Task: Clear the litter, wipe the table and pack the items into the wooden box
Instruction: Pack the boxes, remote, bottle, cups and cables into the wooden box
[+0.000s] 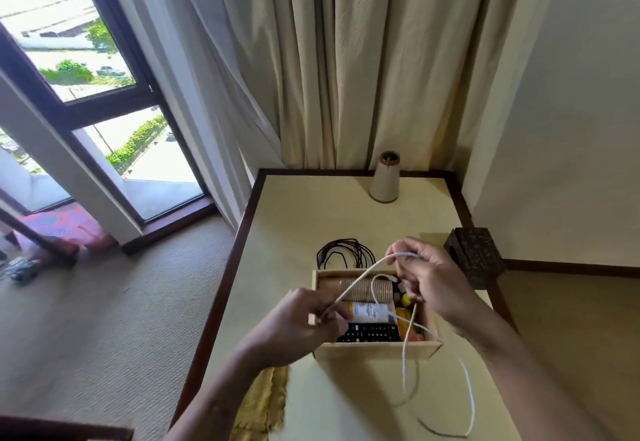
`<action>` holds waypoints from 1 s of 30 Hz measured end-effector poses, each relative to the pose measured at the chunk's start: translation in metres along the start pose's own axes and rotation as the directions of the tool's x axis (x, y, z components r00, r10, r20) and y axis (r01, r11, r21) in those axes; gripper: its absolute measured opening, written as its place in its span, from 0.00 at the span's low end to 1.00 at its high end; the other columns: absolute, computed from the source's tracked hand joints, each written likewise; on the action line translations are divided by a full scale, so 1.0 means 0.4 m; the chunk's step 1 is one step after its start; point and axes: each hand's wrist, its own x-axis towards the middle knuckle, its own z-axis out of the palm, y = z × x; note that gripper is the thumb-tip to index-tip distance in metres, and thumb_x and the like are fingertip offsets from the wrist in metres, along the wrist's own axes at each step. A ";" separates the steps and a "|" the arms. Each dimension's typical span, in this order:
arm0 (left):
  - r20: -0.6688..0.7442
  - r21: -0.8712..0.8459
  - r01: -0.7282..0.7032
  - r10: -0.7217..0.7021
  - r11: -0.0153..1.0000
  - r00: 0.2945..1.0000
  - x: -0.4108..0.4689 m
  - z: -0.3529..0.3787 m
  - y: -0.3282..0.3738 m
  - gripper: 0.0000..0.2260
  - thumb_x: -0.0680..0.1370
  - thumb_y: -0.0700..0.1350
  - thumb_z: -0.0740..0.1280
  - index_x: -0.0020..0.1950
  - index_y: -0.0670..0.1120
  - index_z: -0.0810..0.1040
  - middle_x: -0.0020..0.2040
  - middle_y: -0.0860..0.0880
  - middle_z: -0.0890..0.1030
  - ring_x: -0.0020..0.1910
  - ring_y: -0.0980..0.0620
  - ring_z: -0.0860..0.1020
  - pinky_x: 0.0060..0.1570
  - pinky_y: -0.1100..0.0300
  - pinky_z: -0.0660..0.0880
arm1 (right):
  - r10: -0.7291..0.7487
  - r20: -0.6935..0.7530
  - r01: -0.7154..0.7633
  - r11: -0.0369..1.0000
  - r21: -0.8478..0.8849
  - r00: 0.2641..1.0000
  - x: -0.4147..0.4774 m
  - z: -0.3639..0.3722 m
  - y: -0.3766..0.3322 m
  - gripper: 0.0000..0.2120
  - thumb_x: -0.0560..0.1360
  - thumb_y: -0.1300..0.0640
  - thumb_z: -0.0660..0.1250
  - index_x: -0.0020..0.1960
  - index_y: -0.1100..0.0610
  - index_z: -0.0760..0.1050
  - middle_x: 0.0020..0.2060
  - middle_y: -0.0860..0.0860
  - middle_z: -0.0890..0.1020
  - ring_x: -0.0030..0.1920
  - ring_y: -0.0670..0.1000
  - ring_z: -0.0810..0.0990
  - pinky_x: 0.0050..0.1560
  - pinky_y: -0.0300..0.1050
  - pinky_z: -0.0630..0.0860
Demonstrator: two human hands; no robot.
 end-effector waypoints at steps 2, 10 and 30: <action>0.057 -0.292 0.023 -0.007 0.956 0.998 -0.023 0.013 0.008 0.08 0.75 0.40 0.72 0.53 0.45 0.85 0.41 0.40 0.84 0.40 0.46 0.80 0.49 0.46 0.77 | 0.032 -0.094 -0.025 0.996 0.081 0.995 0.006 -0.014 0.006 0.13 0.83 0.62 0.60 0.45 0.56 0.82 0.28 0.48 0.66 0.26 0.45 0.61 0.23 0.39 0.59; -0.155 -0.939 -0.174 0.085 0.298 0.984 -0.008 0.037 0.113 0.11 0.79 0.37 0.63 0.57 0.37 0.82 0.35 0.41 0.76 0.34 0.44 0.76 0.42 0.49 0.76 | 0.018 -0.079 -0.040 0.955 -0.295 0.997 -0.088 0.136 0.122 0.04 0.84 0.53 0.61 0.54 0.46 0.73 0.42 0.50 0.82 0.37 0.49 0.80 0.40 0.51 0.77; -0.138 0.213 -0.257 0.289 0.943 0.947 0.071 0.033 0.111 0.06 0.82 0.40 0.66 0.46 0.49 0.74 0.38 0.54 0.81 0.35 0.55 0.76 0.38 0.59 0.73 | 0.116 0.353 0.142 0.767 -0.626 0.929 -0.163 0.097 -0.002 0.08 0.83 0.53 0.58 0.49 0.43 0.72 0.41 0.44 0.77 0.40 0.41 0.74 0.47 0.44 0.75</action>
